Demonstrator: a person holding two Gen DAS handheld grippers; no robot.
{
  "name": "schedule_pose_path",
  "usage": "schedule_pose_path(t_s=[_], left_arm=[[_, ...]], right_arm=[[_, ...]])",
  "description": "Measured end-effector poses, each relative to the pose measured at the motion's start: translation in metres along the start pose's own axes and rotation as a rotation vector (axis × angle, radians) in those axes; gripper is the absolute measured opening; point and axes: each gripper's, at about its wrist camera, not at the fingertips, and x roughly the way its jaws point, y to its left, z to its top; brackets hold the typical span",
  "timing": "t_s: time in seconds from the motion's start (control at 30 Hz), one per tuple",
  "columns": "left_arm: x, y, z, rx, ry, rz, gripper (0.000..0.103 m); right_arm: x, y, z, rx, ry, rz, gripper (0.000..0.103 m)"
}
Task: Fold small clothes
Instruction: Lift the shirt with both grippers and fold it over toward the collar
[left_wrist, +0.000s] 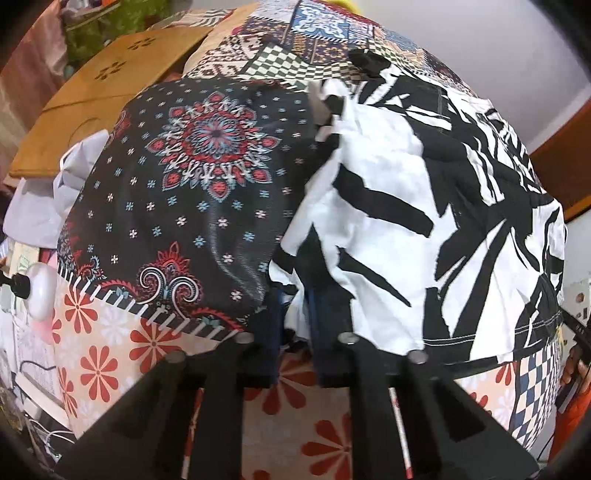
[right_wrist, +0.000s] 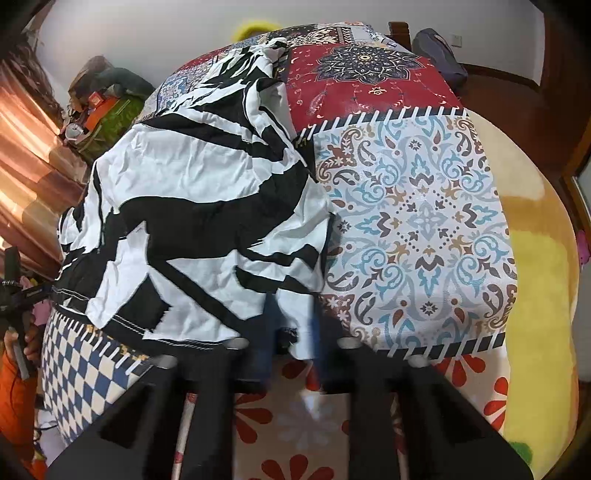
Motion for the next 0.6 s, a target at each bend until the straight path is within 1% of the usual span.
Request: schedule_pose_path(t_s=[0.1, 0.17, 0.23, 0.27, 0.37, 0.5, 0.6], left_arm=[[-0.009, -0.006, 0.001, 0.02, -0.021, 0.028, 0.005], [-0.02, -0.009, 0.003, 0.034, -0.06, 0.058, 0.005], [-0.041, -0.01, 0.009, 0.04, -0.124, 0.071, 0.005], [-0.049, -0.01, 0.013, 0.041, -0.149, 0.07, 0.004], [-0.088, -0.014, 0.028, 0.042, -0.257, 0.066, 0.003], [-0.129, -0.024, 0.052, 0.047, -0.37, 0.072, 0.003], [-0.148, -0.029, 0.076, 0.05, -0.429, 0.08, 0.003]], right_arm=[[-0.012, 0.004, 0.001, -0.018, -0.03, -0.013, 0.007], [-0.023, 0.007, 0.005, -0.024, -0.068, -0.017, 0.007], [-0.039, 0.008, 0.012, -0.022, -0.117, -0.012, 0.007], [-0.048, 0.009, 0.016, -0.024, -0.144, -0.011, 0.007], [-0.074, 0.016, 0.029, -0.048, -0.221, -0.004, 0.006], [-0.103, 0.032, 0.052, -0.092, -0.324, 0.001, 0.006], [-0.111, 0.045, 0.077, -0.121, -0.377, -0.003, 0.006]])
